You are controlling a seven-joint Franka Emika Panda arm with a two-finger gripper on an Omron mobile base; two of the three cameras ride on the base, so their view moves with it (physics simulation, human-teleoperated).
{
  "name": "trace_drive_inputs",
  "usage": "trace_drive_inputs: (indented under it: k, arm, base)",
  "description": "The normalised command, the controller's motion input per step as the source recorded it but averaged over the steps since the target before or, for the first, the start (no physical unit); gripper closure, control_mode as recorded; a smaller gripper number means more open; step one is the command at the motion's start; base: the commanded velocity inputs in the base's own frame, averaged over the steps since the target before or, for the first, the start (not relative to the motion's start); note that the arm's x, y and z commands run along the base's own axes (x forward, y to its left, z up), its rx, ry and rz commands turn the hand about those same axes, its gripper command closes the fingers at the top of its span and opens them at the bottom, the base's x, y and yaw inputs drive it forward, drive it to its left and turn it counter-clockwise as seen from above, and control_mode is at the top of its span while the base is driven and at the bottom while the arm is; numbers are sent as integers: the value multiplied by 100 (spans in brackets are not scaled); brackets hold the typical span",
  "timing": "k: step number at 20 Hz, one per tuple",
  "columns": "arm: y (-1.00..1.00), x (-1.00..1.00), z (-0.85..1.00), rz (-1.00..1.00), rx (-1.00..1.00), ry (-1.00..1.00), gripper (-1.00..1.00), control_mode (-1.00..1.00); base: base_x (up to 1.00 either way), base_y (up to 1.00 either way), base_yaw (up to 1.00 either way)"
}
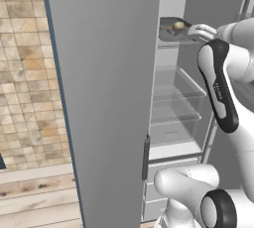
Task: Place the tupperware containing the shrimp and mushroom meal in the microwave. Close the microwave door and press the start button to reheat the meal.
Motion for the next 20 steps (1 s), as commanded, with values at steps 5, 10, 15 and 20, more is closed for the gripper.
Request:
trace_drive_inputs:
  k: [5, 10, 15, 20]
  arm:
    - [-12, 1, 0, 0, 1, 0, -100, -100]
    - [-4, 6, -6, 0, 0, 0, -100, -100]
    - [0, 10, 0, 0, 1, 0, -100, -100]
    - [0, 24, 0, 0, 1, 3, -100, -100]
  base:
    - [0, 0, 0]
    - [0, 0, 0]
    - [0, 0, 0]
    - [0, 0, 0]
